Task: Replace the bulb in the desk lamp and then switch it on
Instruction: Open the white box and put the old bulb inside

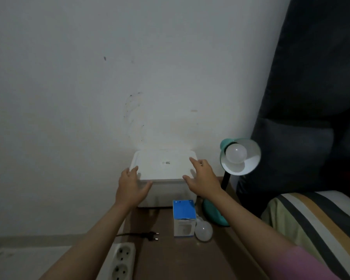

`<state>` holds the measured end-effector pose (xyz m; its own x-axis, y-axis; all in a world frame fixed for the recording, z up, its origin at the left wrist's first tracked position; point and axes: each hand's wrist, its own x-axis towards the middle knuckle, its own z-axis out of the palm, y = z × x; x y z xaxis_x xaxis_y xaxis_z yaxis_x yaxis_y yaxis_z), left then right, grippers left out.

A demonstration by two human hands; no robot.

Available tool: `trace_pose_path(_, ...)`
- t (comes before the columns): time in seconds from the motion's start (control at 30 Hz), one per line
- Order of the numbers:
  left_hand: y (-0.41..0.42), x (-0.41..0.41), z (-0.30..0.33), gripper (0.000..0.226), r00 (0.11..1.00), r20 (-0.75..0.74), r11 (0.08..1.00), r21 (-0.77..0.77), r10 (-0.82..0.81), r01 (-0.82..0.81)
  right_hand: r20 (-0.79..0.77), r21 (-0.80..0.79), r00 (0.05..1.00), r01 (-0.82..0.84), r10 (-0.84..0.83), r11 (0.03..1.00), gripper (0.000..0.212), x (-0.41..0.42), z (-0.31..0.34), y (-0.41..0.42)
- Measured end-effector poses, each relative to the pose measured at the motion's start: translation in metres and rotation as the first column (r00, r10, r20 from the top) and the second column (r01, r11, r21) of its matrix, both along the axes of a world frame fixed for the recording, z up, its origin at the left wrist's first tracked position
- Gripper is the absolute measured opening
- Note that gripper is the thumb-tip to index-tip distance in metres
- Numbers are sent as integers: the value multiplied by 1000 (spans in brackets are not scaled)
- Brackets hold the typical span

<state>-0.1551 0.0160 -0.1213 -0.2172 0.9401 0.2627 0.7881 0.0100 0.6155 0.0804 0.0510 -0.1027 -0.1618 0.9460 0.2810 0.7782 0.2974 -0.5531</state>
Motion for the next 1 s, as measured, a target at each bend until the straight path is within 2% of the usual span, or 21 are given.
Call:
trace_pose_path(0.1, 14, -7, -6, 90, 999, 37, 996, -93, 17, -14, 24, -115, 999, 38, -35, 993, 85, -2, -7, 17)
trace_pose_path(0.2, 25, -11, -10, 95, 994, 109, 993, -117, -10, 22, 12, -222, 998, 55, -54, 973, 101, -1, -13, 32)
trace_pose_path(0.33, 28, -15, -10, 69, 989, 131, 997, -39, -65, 70, -31, -314, 999, 1, -12, 949, 108, -1, -21, 42)
trace_pose_path(0.6, 18, -6, 4, 71, 987, 162, 999, 41, -24, 18, -123, -206, 992, -10, -16, 979, 94, -3, -17, 35)
trace_pose_path(0.7, 17, -9, 13, 71, 989, 147, 998, 53, -32, 24, -119, -146, 993, -26, 8, 989, 96, -3, -7, 33)
trace_pose_path(0.83, 5, -10, 23, 68, 994, 106, 997, 73, -24, 16, -108, -70, 992, -66, 59, 995, 86, -3, 7, 23)
trace_pose_path(1.0, -38, -9, 28, 76, 996, 92, 997, 76, -18, 11, -81, -57, 995, -69, 64, 996, 100, -2, 13, -13)
